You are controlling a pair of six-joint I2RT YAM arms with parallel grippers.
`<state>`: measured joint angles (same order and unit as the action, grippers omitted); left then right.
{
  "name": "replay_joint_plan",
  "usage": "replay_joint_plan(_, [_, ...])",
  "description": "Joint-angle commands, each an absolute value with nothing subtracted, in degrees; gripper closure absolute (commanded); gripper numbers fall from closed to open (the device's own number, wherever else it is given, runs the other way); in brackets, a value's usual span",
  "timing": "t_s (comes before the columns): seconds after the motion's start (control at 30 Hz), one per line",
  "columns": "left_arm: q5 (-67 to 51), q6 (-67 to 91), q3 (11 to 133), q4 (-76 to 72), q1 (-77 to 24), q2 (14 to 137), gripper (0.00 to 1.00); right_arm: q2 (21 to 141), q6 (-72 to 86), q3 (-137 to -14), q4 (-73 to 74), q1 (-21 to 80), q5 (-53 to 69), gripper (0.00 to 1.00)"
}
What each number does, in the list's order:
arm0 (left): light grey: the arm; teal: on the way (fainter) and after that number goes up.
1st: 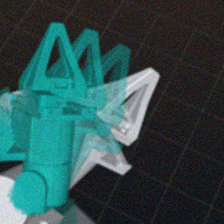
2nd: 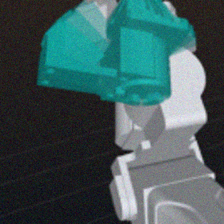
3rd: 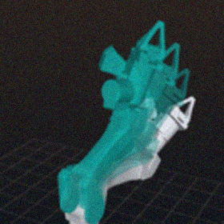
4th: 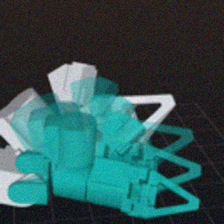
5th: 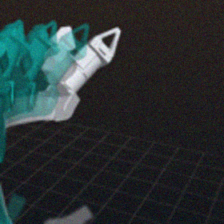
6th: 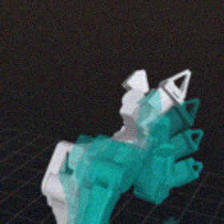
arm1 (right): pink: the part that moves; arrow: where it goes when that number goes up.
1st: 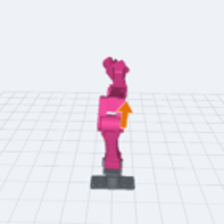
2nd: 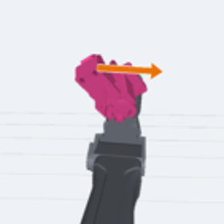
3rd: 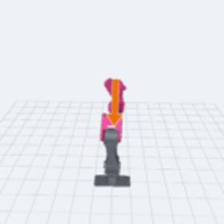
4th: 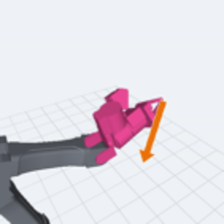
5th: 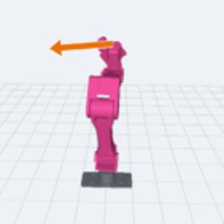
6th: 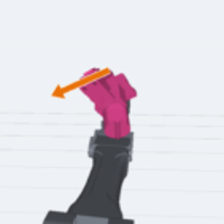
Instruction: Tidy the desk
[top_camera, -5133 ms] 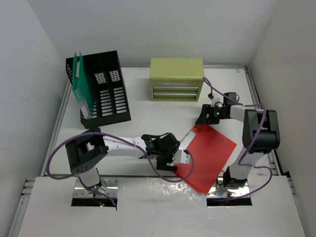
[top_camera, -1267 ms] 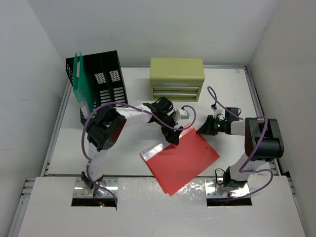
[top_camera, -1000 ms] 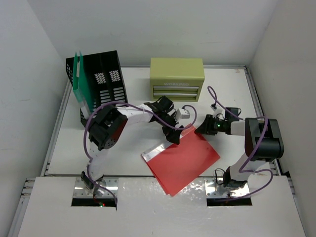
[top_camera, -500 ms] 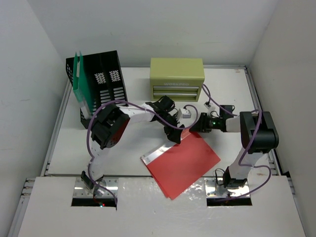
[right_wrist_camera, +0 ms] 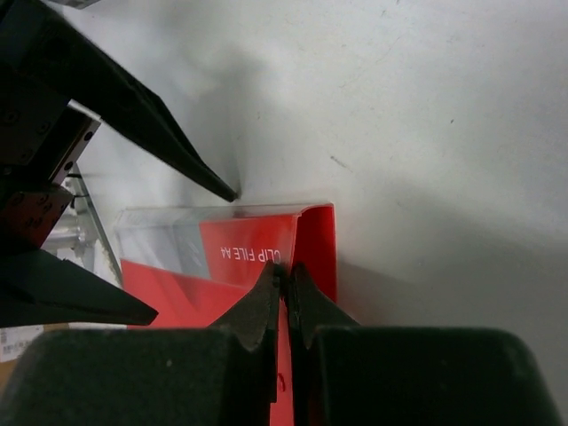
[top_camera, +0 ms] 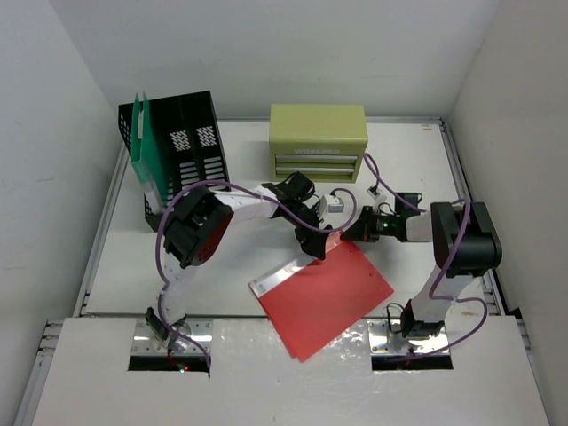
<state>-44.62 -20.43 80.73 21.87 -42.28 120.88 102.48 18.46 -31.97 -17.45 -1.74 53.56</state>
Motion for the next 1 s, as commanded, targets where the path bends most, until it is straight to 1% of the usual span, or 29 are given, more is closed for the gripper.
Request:
replay_joint_plan(0.0, [-41.49, -20.21, 81.82, 22.50, -42.19, 122.34, 0.15, 97.22, 17.41, -30.24, -21.19, -1.41, 52.47, 1.00])
replay_joint_plan(0.13, [-40.08, -20.13, 83.93, 22.68, -41.75, 122.78, 0.10, 89.75, 16.70, -27.43, -24.51, -1.49, 51.77, 1.00])
replay_joint_plan(0.2, [-40.95, -20.30, 84.81, 23.02, -41.40, 123.13, 0.10, 87.03, 16.79, -26.90, -24.87, -1.49, 51.59, 1.00])
replay_joint_plan(0.3, [-42.01, -20.83, 85.87, 24.34, -41.40, 123.57, 0.09, 86.14, 15.56, -27.33, -23.12, -1.41, 50.89, 1.00])
replay_joint_plan(0.4, [-45.52, -22.93, 86.48, 26.44, -41.48, 123.57, 0.09, 85.78, 15.73, -27.42, -23.55, -1.41, 50.71, 1.00])
replay_joint_plan(0.47, [-48.24, -23.64, 85.87, 27.59, -41.40, 123.49, 0.10, 85.17, 16.08, -27.25, -24.52, -1.41, 50.45, 1.00])
replay_joint_plan(0.57, [-49.39, -24.87, 83.94, 27.86, -41.48, 122.87, 0.15, 83.15, 16.35, -27.60, -25.31, -1.41, 48.44, 1.00])
replay_joint_plan(0.67, [-49.57, -25.14, 81.92, 26.63, -41.48, 121.91, 0.23, 81.22, 17.83, -27.69, -28.02, -1.49, 48.08, 1.00])
replay_joint_plan(0.73, [-50.62, -24.61, 82.09, 27.07, -41.48, 121.99, 0.30, 80.25, 18.72, -27.60, -29.53, -1.41, 47.81, 1.00])
replay_joint_plan(0.77, [-51.15, -24.78, 82.35, 27.51, -41.48, 122.08, 0.37, 80.07, 18.89, -27.68, -29.71, -1.41, 47.55, 1.00])
replay_joint_plan(0.83, [-52.38, -25.40, 82.97, 29.08, -41.48, 121.91, 0.43, 79.63, 18.81, -28.12, -29.36, -1.41, 47.02, 1.00])
replay_joint_plan(0.9, [-52.91, -26.45, 83.67, 29.97, -41.48, 121.29, 0.57, 79.28, 17.67, -28.39, -27.69, -1.41, 46.23, 1.00])
replay_joint_plan(0.93, [-52.82, -26.63, 83.76, 30.84, -41.57, 121.03, 0.67, 79.19, 17.41, -28.56, -27.25, -1.49, 46.14, 1.00])
replay_joint_plan(0.97, [-52.65, -26.37, 83.93, 31.20, -41.40, 120.76, 0.94, 79.10, 16.88, -28.74, -26.29, -1.58, 46.23, 1.00])
